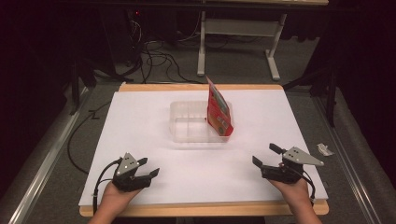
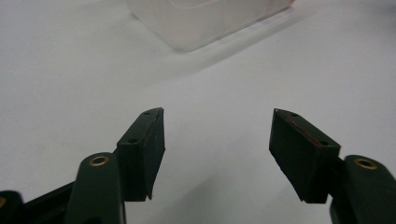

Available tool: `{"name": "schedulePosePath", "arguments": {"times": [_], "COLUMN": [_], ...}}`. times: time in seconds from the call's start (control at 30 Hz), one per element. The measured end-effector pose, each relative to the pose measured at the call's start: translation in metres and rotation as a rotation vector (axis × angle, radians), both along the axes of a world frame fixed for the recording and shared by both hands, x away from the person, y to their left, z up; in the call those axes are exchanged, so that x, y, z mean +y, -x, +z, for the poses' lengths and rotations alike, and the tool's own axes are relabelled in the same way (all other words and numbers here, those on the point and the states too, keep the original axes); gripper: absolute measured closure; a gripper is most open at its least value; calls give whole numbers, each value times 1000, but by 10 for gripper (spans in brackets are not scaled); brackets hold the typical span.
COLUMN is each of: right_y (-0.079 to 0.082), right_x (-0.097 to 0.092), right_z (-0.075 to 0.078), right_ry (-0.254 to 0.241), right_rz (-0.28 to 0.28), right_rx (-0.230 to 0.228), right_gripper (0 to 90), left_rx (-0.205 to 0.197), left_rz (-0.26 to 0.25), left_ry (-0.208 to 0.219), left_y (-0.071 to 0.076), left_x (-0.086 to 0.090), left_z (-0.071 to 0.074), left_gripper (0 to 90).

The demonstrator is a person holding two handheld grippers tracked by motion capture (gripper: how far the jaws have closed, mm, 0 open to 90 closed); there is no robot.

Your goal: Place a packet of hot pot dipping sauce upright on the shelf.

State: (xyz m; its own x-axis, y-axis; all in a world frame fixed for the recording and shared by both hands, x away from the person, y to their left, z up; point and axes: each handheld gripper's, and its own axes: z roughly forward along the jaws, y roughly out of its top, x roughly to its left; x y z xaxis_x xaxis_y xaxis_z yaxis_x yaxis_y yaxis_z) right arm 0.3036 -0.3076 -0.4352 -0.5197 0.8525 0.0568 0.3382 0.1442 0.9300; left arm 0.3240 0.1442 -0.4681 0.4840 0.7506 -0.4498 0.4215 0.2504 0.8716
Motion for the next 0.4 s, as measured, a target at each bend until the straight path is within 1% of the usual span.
{"name": "schedulePosePath", "arguments": {"times": [0.03, 0.07, 0.1, 0.13, 0.17, 0.23, 0.27, 0.37, 0.4], "right_y": [-3, -3, -3, -3, -3, -3, -3, -4, -5], "right_x": [1, 0, 0, -1, -1, -2, -3, -3, -2], "right_z": [-5, -5, -5, -4, -3, -3, -2, -3, -3], "right_ry": [-12, -12, -14, -16, -17, -30, -32, -27, -31], "right_rz": [24, 31, 40, 40, 39, 36, 37, 38, 33], "right_rx": [13, 10, 1, -4, -11, -4, -4, -2, 8], "right_gripper": [147, 147, 148, 147, 148, 147, 147, 147, 146], "left_rx": [-4, -4, -4, -7, -16, -18, -17, -14, -16], "left_rz": [4, 6, 6, 7, 4, 1, 1, 7, 9], "left_ry": [11, 24, 24, 57, 49, 45, 36, 36, 33], "left_y": [1, 1, 1, 3, 5, 6, 6, 5, 4], "left_x": [-1, -2, -2, -2, -2, -3, -3, -3, -2], "left_z": [2, 3, 3, 7, 8, 8, 7, 6, 6], "left_gripper": [324, 305, 284, 266, 261, 255, 255, 255, 257]}}
